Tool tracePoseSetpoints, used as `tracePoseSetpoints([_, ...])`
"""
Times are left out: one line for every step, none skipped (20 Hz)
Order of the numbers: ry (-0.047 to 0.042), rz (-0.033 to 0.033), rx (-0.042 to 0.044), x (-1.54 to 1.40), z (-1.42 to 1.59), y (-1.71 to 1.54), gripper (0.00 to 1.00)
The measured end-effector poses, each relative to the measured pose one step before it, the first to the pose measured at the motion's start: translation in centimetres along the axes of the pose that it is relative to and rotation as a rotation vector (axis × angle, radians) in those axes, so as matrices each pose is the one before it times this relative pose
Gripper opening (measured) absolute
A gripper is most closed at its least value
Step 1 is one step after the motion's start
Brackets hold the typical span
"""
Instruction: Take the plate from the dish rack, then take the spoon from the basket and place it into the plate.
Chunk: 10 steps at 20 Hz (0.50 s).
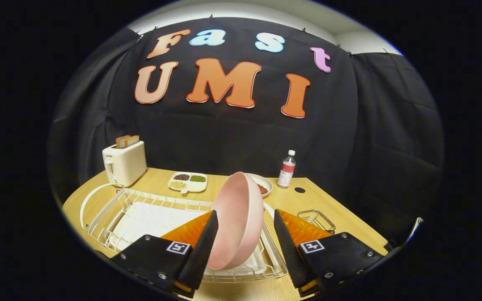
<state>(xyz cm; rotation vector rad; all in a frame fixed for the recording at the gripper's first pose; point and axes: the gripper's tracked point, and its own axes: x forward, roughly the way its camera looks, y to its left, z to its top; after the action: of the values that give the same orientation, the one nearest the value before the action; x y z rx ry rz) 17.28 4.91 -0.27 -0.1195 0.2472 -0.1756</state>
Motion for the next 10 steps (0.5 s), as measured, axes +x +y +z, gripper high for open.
tracePoseSetpoints([0.01697,-0.00593,0.00277,0.574,-0.325,0.067,0.77])
tracePoseSetpoints([0.02117,-0.00427,0.00245,0.535,-0.572,-0.065,0.69])
tracePoseSetpoints([0.01805,-0.01204,0.00133,0.532,-0.36,-0.121,0.64])
tracePoseSetpoints([0.01362,-0.00809,0.00155,0.396,-0.269,-0.11,0.52])
tracePoseSetpoints([0.0064,-0.01266,0.00314,0.094,-0.054,-0.128,0.45])
tracePoseSetpoints([-0.00712,-0.00879,0.00835,0.082,0.384,-0.175,0.33])
tracePoseSetpoints([0.00614,-0.00558,0.00293,-0.006,0.063,0.026,0.31])
tracePoseSetpoints([0.00706,-0.01256,-0.00362,0.095,-0.043,-0.087,0.28])
tracePoseSetpoints([-0.00099,-0.01395,-0.0056,-0.071,0.287,-0.117,0.26])
tracePoseSetpoints([-0.00996,-0.02018,-0.00385,-0.104,0.447,-0.244,0.24])
